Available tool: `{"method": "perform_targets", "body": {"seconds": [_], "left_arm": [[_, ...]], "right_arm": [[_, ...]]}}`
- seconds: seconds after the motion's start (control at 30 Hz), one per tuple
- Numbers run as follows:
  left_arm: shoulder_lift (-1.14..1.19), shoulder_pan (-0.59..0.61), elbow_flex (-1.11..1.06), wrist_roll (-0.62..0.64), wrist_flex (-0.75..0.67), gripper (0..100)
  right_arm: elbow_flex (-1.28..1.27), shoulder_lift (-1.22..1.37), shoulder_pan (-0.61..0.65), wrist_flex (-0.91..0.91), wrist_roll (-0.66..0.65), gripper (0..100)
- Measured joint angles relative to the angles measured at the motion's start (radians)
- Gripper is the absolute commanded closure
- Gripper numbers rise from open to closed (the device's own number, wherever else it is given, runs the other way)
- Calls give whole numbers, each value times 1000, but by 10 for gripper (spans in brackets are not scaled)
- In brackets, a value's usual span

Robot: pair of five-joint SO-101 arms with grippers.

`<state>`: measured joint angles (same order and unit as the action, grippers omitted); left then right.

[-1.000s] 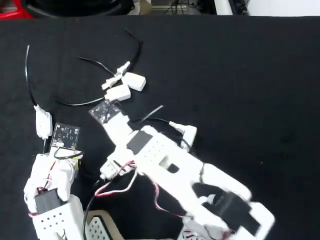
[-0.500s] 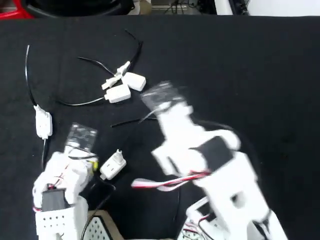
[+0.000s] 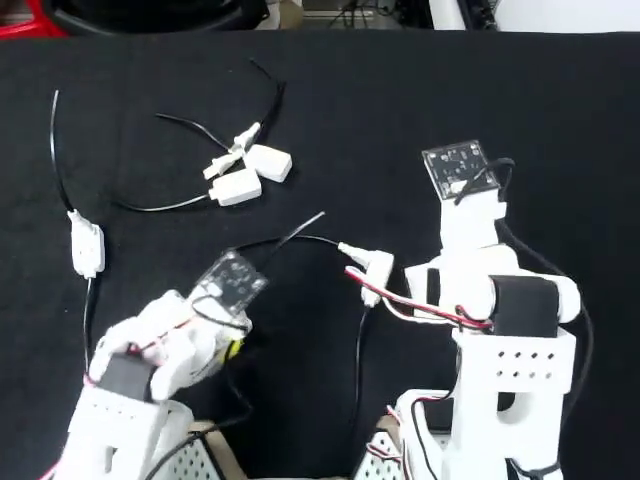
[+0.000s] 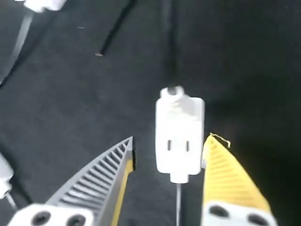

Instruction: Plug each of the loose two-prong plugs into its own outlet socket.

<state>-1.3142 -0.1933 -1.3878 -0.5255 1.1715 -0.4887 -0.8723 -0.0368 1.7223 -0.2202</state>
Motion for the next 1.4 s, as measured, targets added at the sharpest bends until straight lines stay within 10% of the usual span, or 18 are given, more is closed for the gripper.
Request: {"method": "perform_targets", "body": {"seconds": [0.4, 0.73, 0.97, 1.4], "left_arm": [[736, -21, 196, 3, -236, 832], [752, -8, 267, 3, -141, 970], [575, 298, 381, -95, -48, 967], [918, 700, 488, -124, -479, 931]], "right_arm": [[0, 0, 0, 0, 0, 906], [0, 0, 0, 0, 0, 906], [0, 0, 0, 0, 0, 904], [-14, 12, 80, 0, 0, 902]]}}
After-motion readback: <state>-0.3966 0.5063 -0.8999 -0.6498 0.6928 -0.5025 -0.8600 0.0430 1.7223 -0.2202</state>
